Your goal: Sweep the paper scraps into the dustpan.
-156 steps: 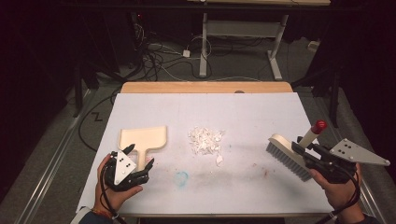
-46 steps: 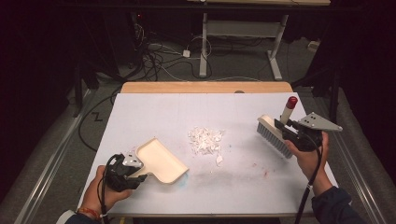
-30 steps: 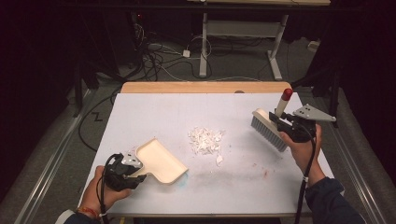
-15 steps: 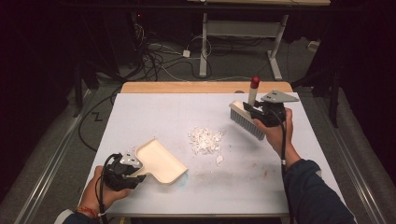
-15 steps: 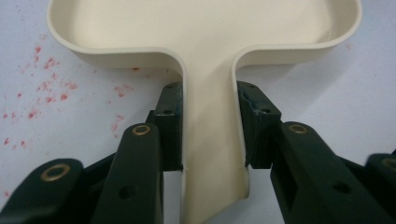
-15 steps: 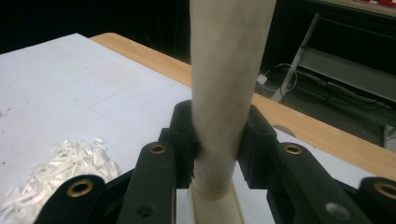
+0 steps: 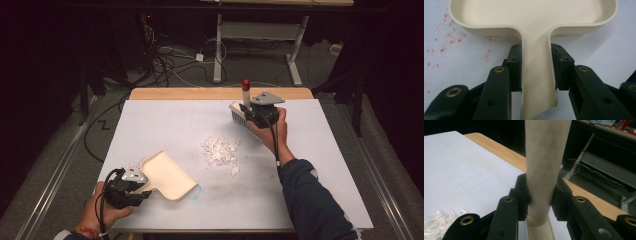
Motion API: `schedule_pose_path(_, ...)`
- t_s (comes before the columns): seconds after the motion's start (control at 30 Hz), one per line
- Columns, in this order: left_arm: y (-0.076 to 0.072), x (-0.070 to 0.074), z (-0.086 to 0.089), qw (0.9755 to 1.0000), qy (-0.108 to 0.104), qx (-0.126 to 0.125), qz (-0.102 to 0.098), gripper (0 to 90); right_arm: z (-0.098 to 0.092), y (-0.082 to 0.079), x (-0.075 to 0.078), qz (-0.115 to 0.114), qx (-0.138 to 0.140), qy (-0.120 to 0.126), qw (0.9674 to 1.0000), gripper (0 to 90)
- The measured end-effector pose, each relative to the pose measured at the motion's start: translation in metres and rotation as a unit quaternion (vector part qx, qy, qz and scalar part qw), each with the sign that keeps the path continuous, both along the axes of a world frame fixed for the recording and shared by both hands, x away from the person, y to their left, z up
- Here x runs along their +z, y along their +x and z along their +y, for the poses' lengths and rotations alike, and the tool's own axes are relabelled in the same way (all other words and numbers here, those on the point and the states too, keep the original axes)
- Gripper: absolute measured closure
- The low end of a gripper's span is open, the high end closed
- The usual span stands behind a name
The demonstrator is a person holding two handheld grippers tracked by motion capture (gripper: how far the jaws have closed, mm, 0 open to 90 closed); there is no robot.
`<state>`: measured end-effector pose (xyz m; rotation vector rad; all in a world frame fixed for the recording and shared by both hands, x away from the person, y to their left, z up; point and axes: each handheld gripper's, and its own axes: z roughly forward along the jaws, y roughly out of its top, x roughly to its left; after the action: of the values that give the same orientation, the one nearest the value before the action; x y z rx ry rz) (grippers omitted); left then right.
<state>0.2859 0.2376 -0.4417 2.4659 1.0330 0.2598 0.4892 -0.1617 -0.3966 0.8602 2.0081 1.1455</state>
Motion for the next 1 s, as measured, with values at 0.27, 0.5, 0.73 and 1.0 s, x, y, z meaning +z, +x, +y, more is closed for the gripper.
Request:
schedule_pose_path(0.27,-0.003,-0.005,0.005,1.0,-0.003,0.002,0.002,62.8,0.016,-0.012,-0.012,0.012,0.046,0.012,0.9988,70.7)
schedule_pose_path(0.5,-0.003,-0.006,0.004,1.0,0.001,0.003,0.002,62.8,0.019,-0.027,-0.015,0.011,0.082,0.007,0.9966,70.3)
schedule_pose_path(0.73,-0.002,-0.012,0.001,0.9999,0.01,0.004,0.009,62.8,0.014,-0.032,-0.016,0.012,0.091,0.007,0.9958,70.5)
schedule_pose_path(1.0,-0.003,-0.012,-0.001,0.9999,0.015,0.005,0.007,62.8,0.008,-0.032,-0.015,0.024,0.093,0.012,0.9953,70.5)
